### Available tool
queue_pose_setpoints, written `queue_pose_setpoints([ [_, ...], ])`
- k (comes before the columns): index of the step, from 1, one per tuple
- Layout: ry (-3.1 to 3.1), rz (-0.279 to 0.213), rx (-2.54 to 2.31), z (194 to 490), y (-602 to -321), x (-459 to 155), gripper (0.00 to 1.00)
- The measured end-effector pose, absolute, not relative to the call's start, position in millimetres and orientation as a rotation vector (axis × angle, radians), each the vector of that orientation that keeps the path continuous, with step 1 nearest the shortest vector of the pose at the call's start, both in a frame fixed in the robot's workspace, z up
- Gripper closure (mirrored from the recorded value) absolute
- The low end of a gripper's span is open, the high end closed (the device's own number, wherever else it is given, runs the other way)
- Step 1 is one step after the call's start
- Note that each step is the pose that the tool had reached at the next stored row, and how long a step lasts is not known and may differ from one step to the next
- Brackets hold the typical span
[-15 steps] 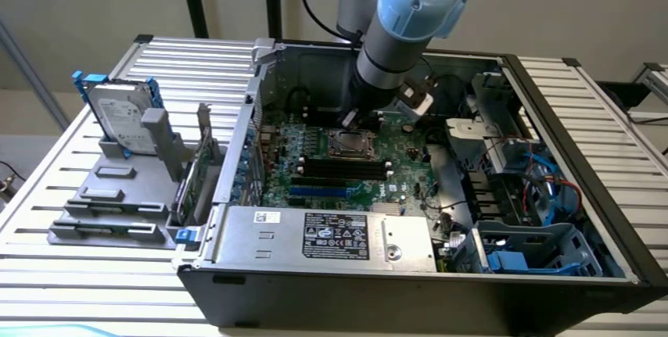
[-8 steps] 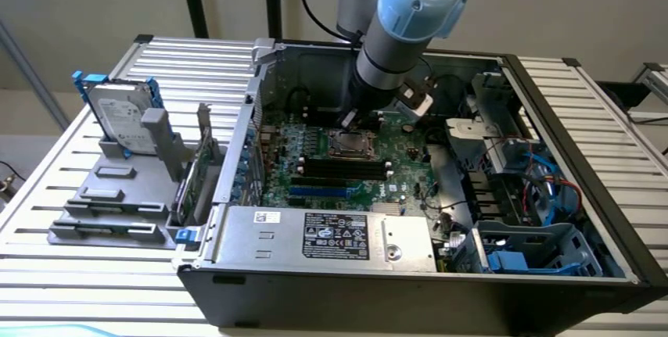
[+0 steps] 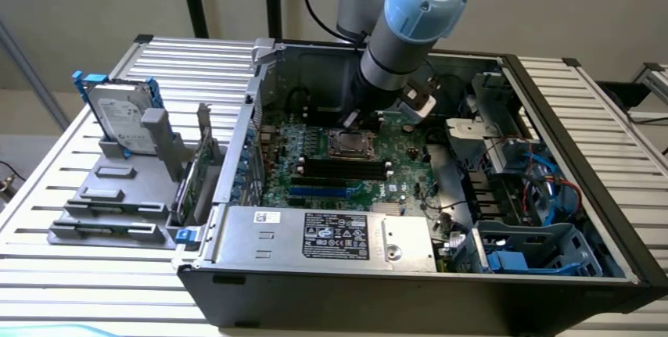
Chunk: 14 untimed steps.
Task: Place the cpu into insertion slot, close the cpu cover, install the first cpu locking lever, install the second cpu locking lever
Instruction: 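Install the first cpu locking lever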
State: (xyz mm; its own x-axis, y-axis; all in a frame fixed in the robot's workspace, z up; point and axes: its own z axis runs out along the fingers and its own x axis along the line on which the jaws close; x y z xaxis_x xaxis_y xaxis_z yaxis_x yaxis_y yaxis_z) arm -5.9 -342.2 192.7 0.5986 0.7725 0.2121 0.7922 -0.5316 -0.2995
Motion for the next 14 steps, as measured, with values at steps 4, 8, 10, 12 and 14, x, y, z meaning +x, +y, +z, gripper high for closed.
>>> queue_pose_setpoints([
  [4, -1.262, -0.071, -2.462, 192.6, -342.5, -2.2, 0.89],
  [8, -1.266, -0.070, -2.458, 192.6, -342.8, 0.3, 0.89],
  [10, -1.268, -0.070, -2.456, 192.4, -342.8, 0.9, 0.89],
  [12, -1.270, -0.070, -2.453, 192.2, -342.9, 1.0, 0.89],
  [14, -1.273, -0.071, -2.450, 191.7, -342.8, 1.1, 0.89],
])
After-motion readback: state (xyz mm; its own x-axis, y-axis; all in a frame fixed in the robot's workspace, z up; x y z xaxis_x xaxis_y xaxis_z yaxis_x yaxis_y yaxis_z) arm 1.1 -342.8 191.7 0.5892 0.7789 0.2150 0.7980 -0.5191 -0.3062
